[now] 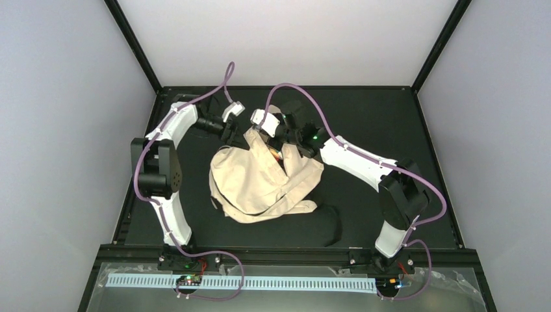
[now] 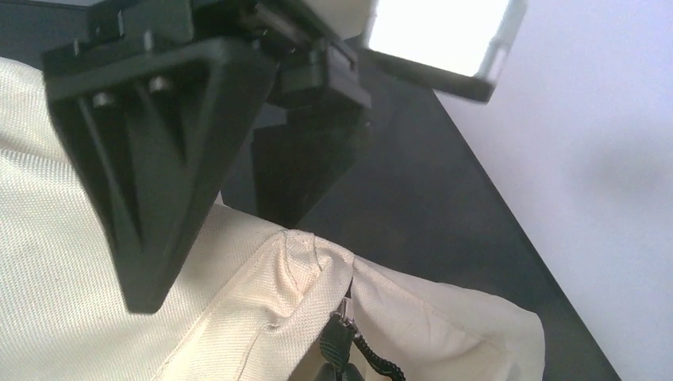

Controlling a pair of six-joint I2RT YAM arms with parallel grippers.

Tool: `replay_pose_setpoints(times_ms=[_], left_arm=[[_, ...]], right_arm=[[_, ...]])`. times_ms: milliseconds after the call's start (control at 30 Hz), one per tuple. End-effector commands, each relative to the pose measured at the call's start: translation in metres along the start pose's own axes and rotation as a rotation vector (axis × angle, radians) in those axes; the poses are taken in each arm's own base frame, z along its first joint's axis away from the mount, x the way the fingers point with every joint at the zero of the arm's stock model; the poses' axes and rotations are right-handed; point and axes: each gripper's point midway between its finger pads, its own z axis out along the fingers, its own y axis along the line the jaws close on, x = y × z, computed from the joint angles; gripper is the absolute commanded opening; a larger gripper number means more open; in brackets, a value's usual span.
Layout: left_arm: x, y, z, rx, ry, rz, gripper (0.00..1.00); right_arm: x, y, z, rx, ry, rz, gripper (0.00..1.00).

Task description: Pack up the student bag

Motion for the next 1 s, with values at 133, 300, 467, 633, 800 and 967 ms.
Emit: replay_pose_setpoints(times_ms=[133, 300, 467, 633, 800, 967], left_arm=[[-0.015, -0.003, 0.006, 0.019, -0.054, 0.099, 0.35], [-0.022, -0.041, -0.003, 0.168, -0.134, 0.105, 0.02], [-0.033, -0.065, -0.027, 0.225, -0.240, 0.061, 0.02], [-0.031, -0.082, -0.035, 0.165, -0.264, 0.146, 0.02], [-0.043, -0.089, -0.059, 0.109, -0.333, 0.171, 0.02], [-0.047, -0.090, -0.075, 0.086, -0.365, 0.180, 0.02]], right_arm=[[-0.018, -0.009, -0.013, 0.043, -0.048, -0.020, 0.01], [0.002, -0.020, -0.023, 0.130, 0.056, -0.039, 0.01], [0.026, -0.010, -0.048, 0.198, 0.159, -0.040, 0.01], [0.056, 0.023, -0.058, 0.188, 0.252, -0.035, 0.01], [0.078, 0.043, -0.076, 0.179, 0.289, 0.017, 0.01], [0.104, 0.057, -0.094, 0.184, 0.354, 0.031, 0.01]])
